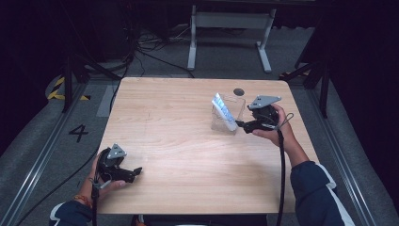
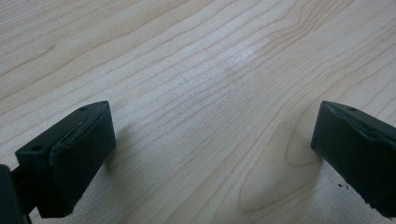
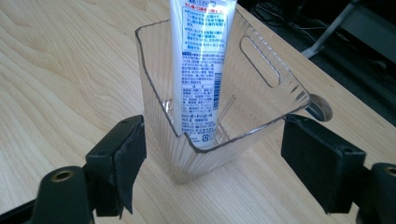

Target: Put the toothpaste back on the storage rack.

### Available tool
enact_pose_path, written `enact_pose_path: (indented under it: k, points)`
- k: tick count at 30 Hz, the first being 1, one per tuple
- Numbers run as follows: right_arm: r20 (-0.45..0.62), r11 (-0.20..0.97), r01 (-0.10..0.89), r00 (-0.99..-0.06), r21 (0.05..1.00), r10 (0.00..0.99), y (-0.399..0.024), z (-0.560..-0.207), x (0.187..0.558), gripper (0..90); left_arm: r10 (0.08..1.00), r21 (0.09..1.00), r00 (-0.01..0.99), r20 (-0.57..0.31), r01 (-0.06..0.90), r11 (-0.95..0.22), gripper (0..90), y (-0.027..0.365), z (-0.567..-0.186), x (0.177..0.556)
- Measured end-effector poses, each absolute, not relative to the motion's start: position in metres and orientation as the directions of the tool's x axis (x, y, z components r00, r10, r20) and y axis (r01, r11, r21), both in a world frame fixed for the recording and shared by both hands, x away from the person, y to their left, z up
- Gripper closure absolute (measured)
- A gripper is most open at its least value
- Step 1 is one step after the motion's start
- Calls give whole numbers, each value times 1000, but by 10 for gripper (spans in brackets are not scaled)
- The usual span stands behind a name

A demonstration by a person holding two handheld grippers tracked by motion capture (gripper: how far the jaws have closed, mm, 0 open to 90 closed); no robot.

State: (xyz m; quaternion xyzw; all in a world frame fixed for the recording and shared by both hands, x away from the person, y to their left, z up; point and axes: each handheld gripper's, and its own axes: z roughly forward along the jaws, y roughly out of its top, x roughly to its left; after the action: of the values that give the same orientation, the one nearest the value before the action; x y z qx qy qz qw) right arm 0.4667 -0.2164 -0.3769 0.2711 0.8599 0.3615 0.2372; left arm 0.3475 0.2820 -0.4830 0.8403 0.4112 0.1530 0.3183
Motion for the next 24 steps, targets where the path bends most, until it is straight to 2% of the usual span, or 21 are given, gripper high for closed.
enact_pose_path:
  k: [24]
  points:
    - [-235,614,302,-731,729,640,-237,-385,437,207,789,661,615,-5,594,-459,2,282,-483,347]
